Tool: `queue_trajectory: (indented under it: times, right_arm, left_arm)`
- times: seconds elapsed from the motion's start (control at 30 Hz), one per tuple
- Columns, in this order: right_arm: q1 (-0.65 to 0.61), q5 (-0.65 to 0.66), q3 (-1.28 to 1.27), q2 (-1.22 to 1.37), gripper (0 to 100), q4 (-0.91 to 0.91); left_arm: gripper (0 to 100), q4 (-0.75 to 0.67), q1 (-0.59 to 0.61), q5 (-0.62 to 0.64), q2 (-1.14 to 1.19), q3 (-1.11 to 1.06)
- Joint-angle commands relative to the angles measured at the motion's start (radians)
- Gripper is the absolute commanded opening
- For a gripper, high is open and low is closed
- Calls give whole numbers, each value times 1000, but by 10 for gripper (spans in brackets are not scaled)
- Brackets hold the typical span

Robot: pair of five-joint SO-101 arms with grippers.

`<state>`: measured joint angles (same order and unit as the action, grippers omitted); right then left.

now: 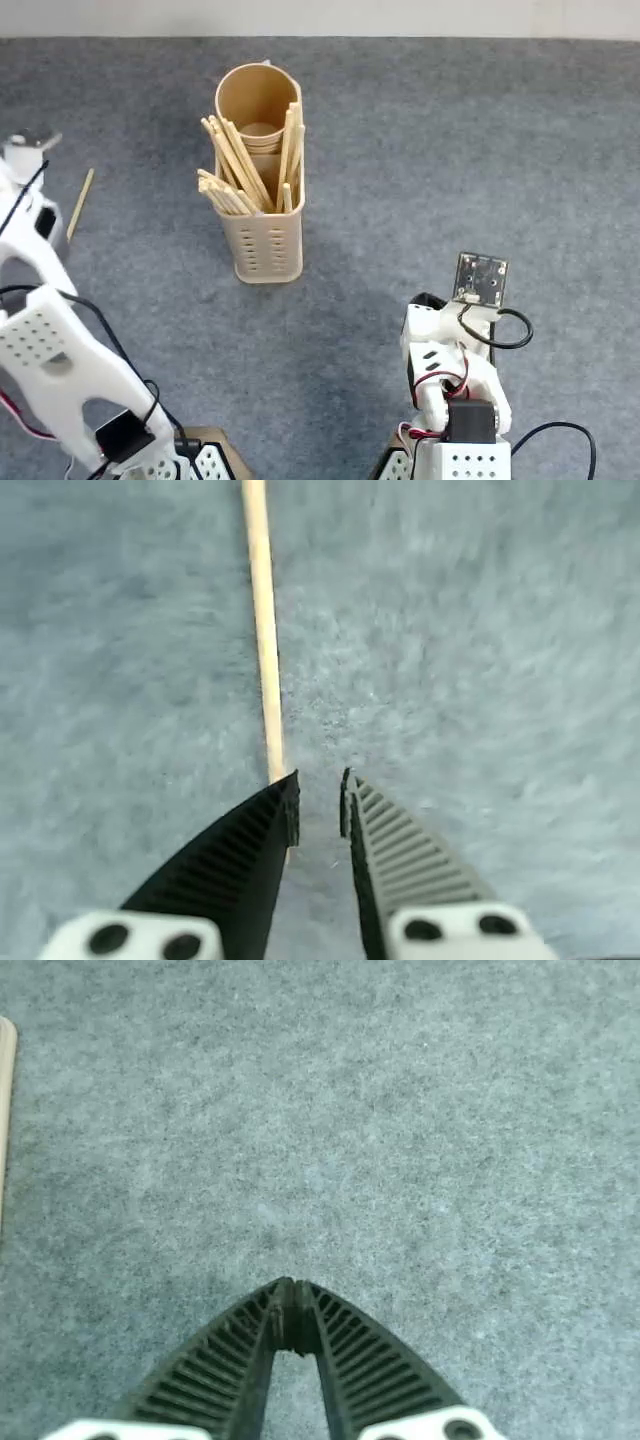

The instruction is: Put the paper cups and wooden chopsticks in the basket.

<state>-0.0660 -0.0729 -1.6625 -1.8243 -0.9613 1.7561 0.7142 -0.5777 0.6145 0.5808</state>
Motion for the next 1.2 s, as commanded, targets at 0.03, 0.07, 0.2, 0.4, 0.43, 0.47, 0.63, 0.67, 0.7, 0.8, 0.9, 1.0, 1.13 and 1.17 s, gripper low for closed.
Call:
queue_trajectory:
  times: [0.03,0.07,0.2,0.4,0.43,0.47,0.63,0.67,0.7,0.8,0.9,1.0,1.13,1.17]
  right_arm:
    - [10,9,-160,-1,5,2]
    - [10,9,-160,-1,5,2]
    - [10,9,-160,-1,5,2]
    - [10,9,-160,-1,5,2]
    - [10,9,-160,-1,5,2]
    - [10,9,-160,-1,5,2]
    - [10,9,-160,-1,5,2]
    - [10,9,-160,-1,5,2]
    - [10,9,-160,-1,5,2]
    - [10,9,-160,-1,5,2]
    - [10,9,-160,-1,5,2]
    - [10,9,-160,-1,5,2]
    - [10,9,-160,-1,5,2]
    - [10,9,-160,-1,5,2]
  left_arm:
    - [143,-80,-81,100,-50,-7]
    - [143,-120,-88,110,-31,-2]
    - [144,-233,-105,106,48,-1]
    - [148,-316,-65,112,140,50]
    - [148,-318,-56,126,148,67]
    - [150,-321,-51,141,154,81]
    - [178,-321,-28,144,165,116]
    - [178,-322,-28,144,165,116]
    - [178,-322,-28,144,166,116]
    - [178,-319,-30,144,170,113]
    - [178,-321,-35,144,203,96]
    - [178,-322,-35,144,271,99]
    - [151,-316,-33,143,363,142]
    - [122,-315,-31,143,383,159]
